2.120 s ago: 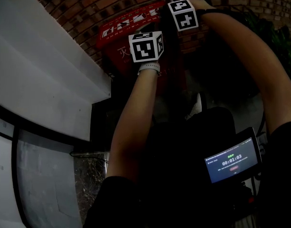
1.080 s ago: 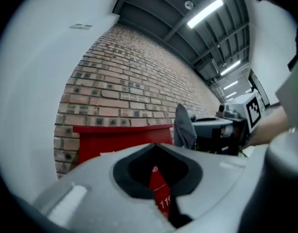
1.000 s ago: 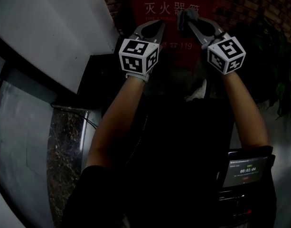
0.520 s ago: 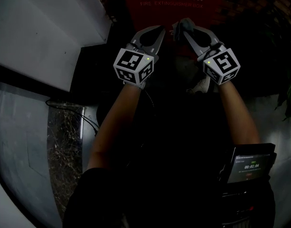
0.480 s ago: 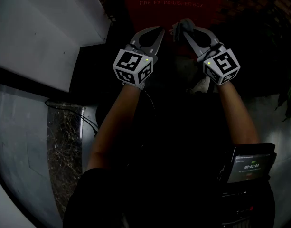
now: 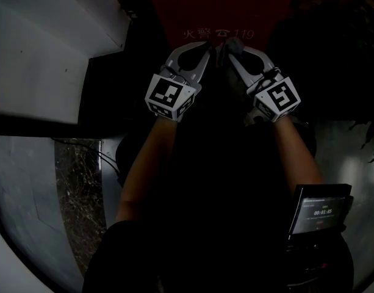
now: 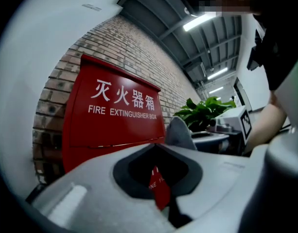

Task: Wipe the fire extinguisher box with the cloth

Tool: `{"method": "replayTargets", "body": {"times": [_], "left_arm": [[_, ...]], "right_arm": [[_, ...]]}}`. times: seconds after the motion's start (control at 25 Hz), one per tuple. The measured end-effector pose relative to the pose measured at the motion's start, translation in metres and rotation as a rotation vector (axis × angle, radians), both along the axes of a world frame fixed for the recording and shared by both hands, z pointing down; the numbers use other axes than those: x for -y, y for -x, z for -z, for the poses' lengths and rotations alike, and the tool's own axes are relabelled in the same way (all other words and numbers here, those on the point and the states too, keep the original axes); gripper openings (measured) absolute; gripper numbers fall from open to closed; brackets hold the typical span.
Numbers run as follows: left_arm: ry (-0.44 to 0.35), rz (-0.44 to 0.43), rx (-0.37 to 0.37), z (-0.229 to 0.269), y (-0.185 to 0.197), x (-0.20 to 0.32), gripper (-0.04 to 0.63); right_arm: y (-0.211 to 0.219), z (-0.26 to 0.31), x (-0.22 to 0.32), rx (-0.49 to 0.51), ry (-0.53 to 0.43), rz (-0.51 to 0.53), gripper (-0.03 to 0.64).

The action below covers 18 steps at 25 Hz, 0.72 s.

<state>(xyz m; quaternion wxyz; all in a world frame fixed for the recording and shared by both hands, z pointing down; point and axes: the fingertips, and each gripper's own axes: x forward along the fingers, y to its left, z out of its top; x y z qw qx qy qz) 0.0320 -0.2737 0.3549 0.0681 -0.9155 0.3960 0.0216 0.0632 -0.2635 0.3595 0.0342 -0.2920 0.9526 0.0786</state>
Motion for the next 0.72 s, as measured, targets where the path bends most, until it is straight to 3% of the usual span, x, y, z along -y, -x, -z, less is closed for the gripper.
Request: {"method": "replayTargets", "body": {"times": [0.2, 0.56, 0.72], "left_arm": [[0.027, -0.005, -0.082, -0.015, 0.004, 0.009, 0.003], [0.046, -0.009, -0.099, -0.016, 0.002, 0.001, 0.003], [0.048, -0.011, -0.096, -0.018, 0.001, -0.002, 0.003]], "right_arm": [[-0.002, -0.019, 0.011, 0.019, 0.018, -0.01, 0.031], [-0.008, -0.012, 0.007, 0.065, 0.027, -0.031, 0.031], [-0.003, -0.019, -0.001, 0.027, 0.025, -0.018, 0.031]]}}
